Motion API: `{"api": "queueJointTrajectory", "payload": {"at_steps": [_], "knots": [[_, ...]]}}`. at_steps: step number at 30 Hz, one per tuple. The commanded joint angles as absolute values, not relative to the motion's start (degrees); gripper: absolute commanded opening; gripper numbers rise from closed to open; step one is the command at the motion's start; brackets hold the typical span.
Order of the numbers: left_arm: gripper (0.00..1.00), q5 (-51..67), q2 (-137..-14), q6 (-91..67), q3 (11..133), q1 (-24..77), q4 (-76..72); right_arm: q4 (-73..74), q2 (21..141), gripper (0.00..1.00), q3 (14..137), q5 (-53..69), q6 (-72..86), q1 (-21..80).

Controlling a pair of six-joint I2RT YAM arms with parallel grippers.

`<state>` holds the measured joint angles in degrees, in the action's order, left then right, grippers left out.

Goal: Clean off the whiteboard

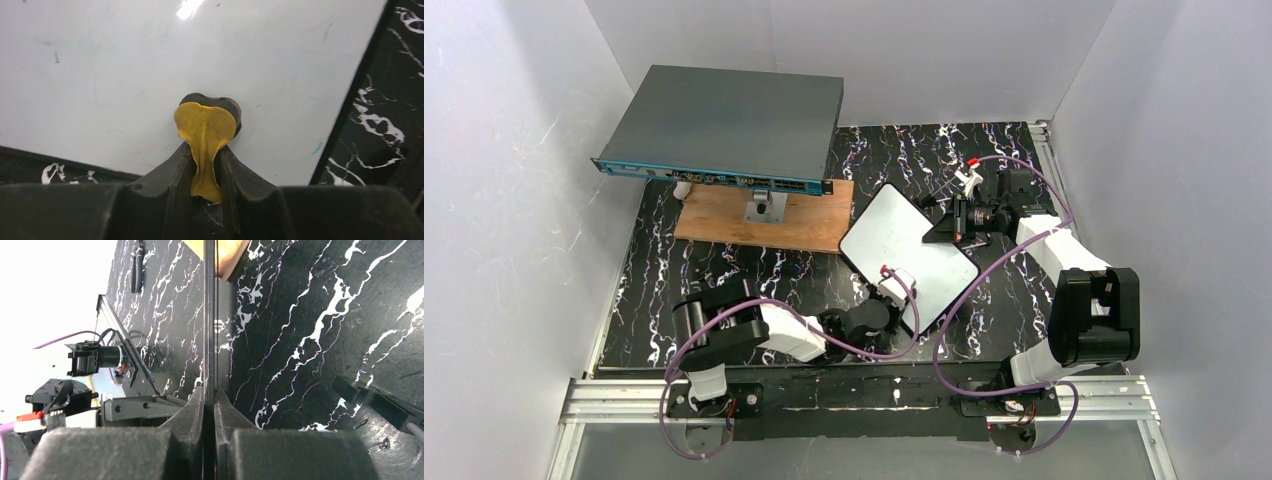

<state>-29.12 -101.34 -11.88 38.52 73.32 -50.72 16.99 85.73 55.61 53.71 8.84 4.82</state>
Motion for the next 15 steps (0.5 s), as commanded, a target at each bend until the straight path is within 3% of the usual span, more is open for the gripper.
{"api": "queueJointTrajectory", "payload": {"at_steps": [1,9,15], "knots": [[0.00,-23.64,-100.48,-10.40,43.78,75.67,-50.37,18.11,84.20,0.01,56.19,60.12,13.10,4.92],[0.00,-20.95,-103.86,-10.52,50.65,79.90,-47.44,18.11,84.20,0.01,56.25,60.03,13.10,4.92],[0.00,-24.32,-103.65,-11.00,49.27,79.77,-48.56,18.20,84.11,0.01,56.21,60.00,13.11,4.92]]}}
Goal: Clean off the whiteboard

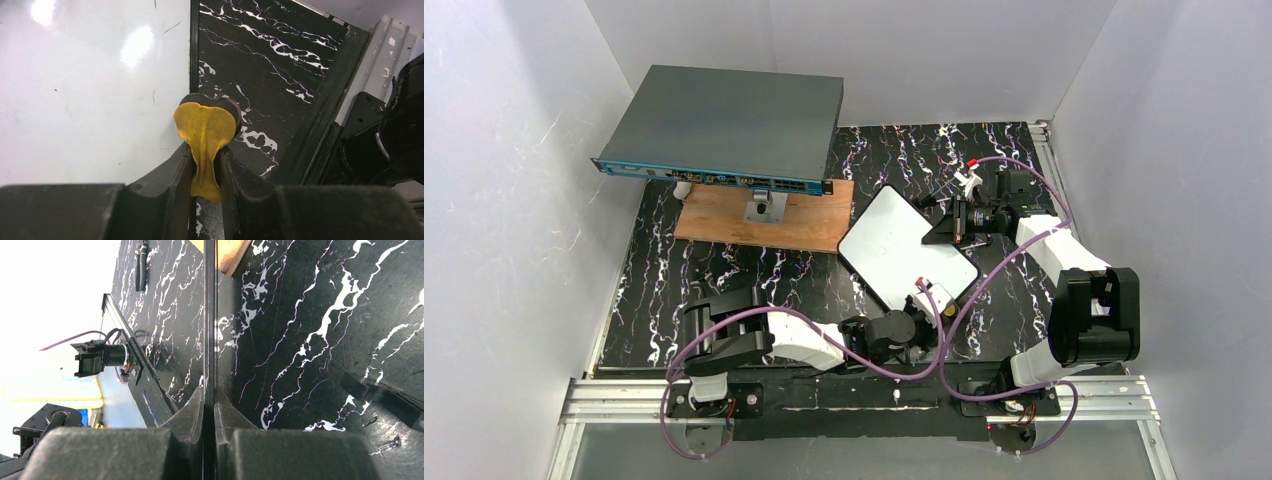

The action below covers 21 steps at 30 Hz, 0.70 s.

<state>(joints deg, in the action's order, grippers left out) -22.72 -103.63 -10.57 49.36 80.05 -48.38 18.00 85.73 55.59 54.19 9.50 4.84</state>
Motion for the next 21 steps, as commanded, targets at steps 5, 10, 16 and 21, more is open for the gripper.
{"api": "queueJointTrajectory", "payload": {"at_steps": [5,10,16,21], "knots": [[0.00,-27.45,-101.62,-13.65,44.89,76.90,-50.63,18.29,83.94,0.01,56.23,60.03,13.01,4.91],[0.00,-26.15,-100.37,-16.71,42.67,75.17,-50.80,18.33,84.01,0.01,56.24,59.94,13.01,4.83],[0.00,-17.87,-102.46,-17.19,47.30,75.49,-48.12,18.38,84.03,0.01,56.20,59.85,13.03,4.86],[0.00,-23.72,-103.53,-14.88,53.81,77.01,-38.29,18.41,84.11,0.01,56.30,59.85,13.05,4.83]]}}
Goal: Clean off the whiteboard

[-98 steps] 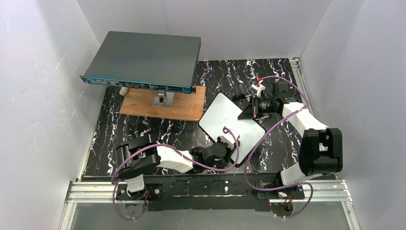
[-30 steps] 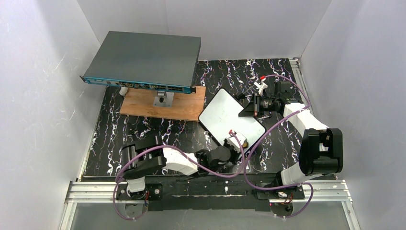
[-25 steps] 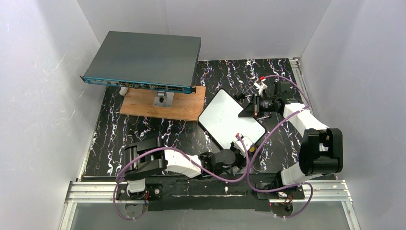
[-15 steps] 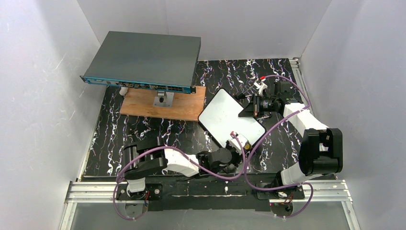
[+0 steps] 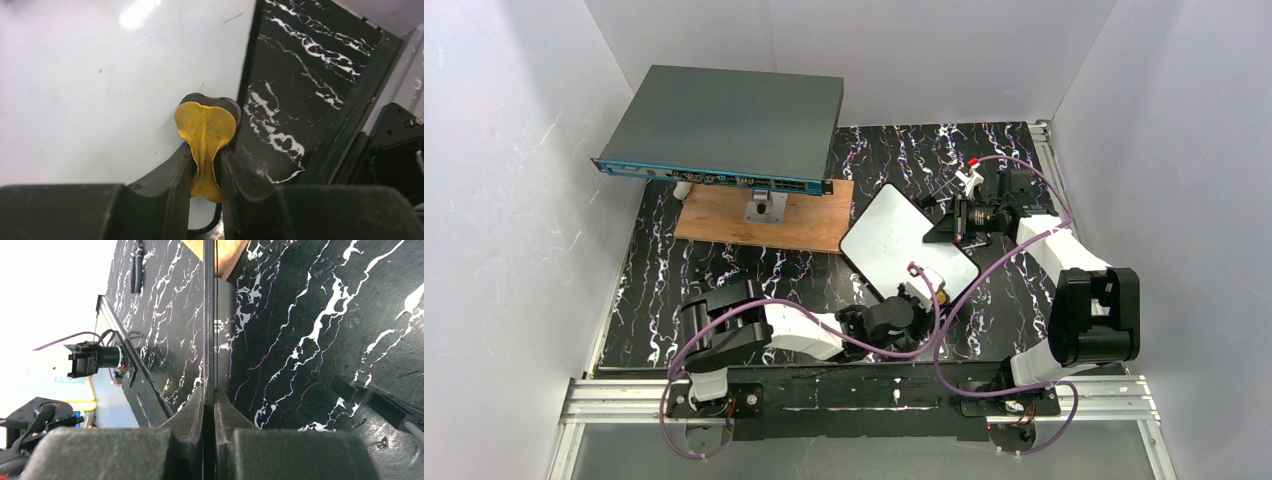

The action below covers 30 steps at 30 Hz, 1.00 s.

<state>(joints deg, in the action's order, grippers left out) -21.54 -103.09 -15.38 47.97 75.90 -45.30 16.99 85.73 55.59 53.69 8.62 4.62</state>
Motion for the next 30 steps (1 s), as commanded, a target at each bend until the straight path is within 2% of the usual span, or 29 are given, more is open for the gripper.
{"api": "queueJointTrajectory", "payload": {"at_steps": [1,7,30], "knots": [[0.00,-25.99,-103.61,-15.16,54.80,77.11,-35.68,18.42,84.12,0.01,56.26,59.85,13.02,4.77],[0.00,-31.69,-104.66,-15.61,56.81,77.40,-28.55,18.38,84.12,0.01,56.26,59.84,13.02,4.83],[0.00,-34.38,-109.14,-14.06,60.48,81.33,-21.50,18.46,83.89,0.01,56.31,60.01,13.01,4.53]]}}
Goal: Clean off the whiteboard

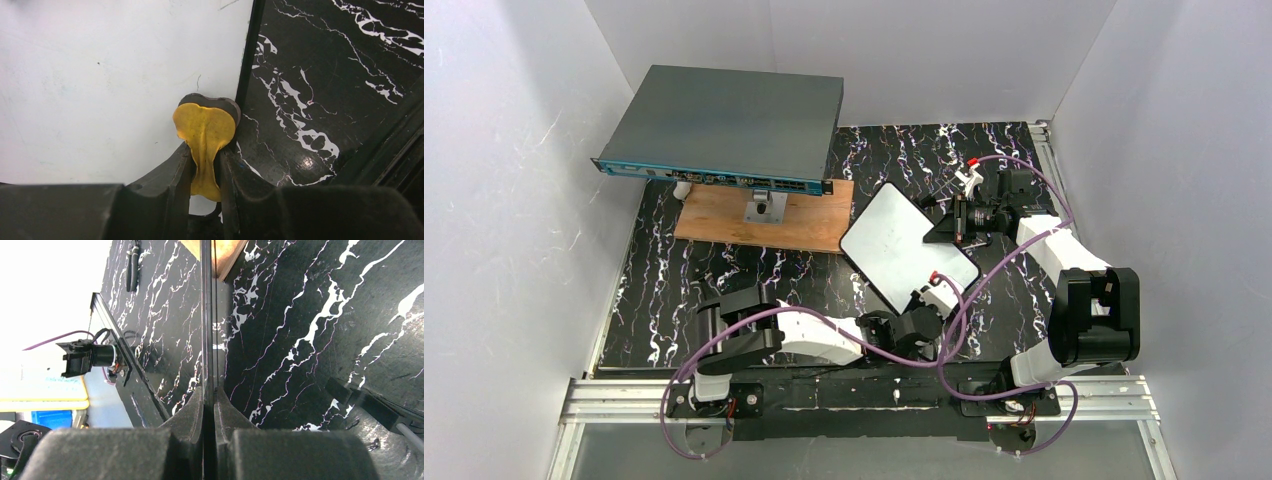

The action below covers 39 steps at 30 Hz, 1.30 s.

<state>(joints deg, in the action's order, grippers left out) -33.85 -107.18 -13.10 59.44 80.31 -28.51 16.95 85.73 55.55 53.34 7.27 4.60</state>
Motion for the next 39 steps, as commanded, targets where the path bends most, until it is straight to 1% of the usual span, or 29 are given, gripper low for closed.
{"api": "queueJointTrajectory", "payload": {"at_steps": [1,15,21,29,39], "knots": [[0.00,-34.71,-109.23,-14.41,60.54,81.38,-20.78,18.46,83.88,0.01,56.30,60.03,13.01,4.49],[0.00,-35.52,-107.64,-15.40,59.70,81.41,-18.27,18.46,83.80,0.01,56.31,60.03,13.02,4.39],[0.00,-37.70,-102.82,-13.23,57.62,81.09,-22.10,18.55,84.17,0.01,56.33,59.79,12.84,4.39],[0.00,-36.95,-95.93,-12.92,51.73,80.27,-31.64,18.98,84.51,0.01,56.43,59.85,12.09,4.39],[0.00,-38.08,-87.80,-14.06,44.59,78.17,-38.13,21.82,84.50,0.01,57.41,60.01,8.86,4.39]]}}
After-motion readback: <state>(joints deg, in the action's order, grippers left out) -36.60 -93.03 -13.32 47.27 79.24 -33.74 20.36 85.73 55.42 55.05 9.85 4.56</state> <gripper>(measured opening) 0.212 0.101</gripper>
